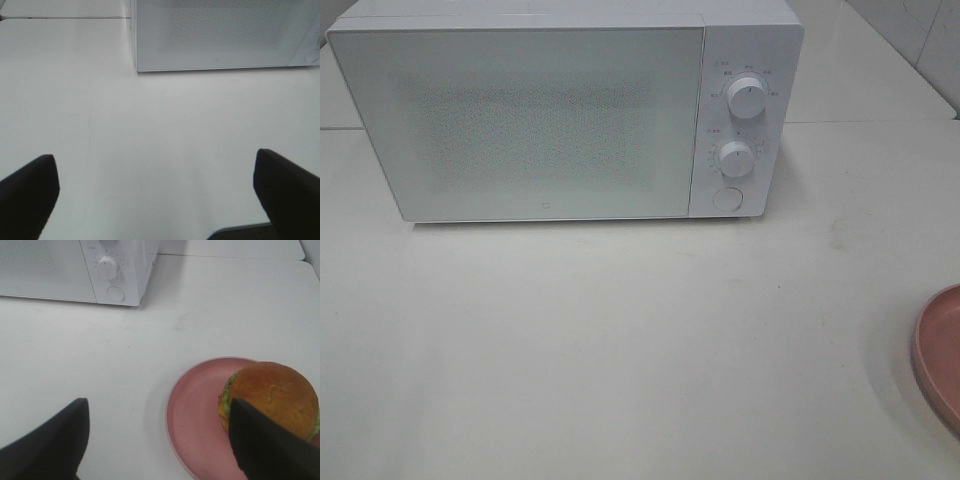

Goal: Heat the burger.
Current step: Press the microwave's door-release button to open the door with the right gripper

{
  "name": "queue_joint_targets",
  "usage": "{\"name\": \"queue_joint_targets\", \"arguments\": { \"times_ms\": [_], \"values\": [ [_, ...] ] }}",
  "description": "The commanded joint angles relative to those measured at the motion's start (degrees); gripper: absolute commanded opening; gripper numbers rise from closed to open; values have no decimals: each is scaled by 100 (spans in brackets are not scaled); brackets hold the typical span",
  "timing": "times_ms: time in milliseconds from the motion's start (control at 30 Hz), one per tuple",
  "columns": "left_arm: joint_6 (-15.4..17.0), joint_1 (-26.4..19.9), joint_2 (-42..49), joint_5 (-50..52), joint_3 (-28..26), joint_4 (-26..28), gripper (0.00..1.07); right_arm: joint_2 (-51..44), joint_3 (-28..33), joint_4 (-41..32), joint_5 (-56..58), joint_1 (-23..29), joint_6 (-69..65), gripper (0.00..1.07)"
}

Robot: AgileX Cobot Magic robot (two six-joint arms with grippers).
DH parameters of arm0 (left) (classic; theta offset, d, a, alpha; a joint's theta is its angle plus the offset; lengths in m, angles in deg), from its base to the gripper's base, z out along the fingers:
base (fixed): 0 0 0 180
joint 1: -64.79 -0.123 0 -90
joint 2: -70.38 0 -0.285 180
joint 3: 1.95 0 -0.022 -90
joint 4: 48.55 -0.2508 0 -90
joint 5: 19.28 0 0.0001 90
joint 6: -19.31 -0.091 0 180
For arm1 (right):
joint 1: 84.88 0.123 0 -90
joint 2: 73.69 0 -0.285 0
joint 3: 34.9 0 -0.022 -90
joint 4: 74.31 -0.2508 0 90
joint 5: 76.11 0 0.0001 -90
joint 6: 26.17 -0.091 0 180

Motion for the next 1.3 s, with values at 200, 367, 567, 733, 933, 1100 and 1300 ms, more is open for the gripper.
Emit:
{"name": "queue_joint_targets", "arguments": {
  "times_ms": [200,367,567,733,933,1100,1300],
  "values": [
    [23,23,86,80,-6,11,98,-155,17,6,-74,-6,-6,75],
    [23,23,86,80,-6,11,98,-155,17,6,-74,-6,-6,75],
    [23,23,86,80,-6,11,98,92,-86,0,-57,-6,-6,75],
    [23,23,86,80,-6,11,98,636,-246,6,-218,-6,-6,75],
    [23,23,86,80,-6,11,98,1490,-229,6,-619,-6,-6,75],
    [23,23,86,80,-6,11,98,2120,-195,6,-1192,-6,-6,75],
    [23,23,86,80,-6,11,98,2487,-132,6,-1633,-6,-6,75]
  ]
}}
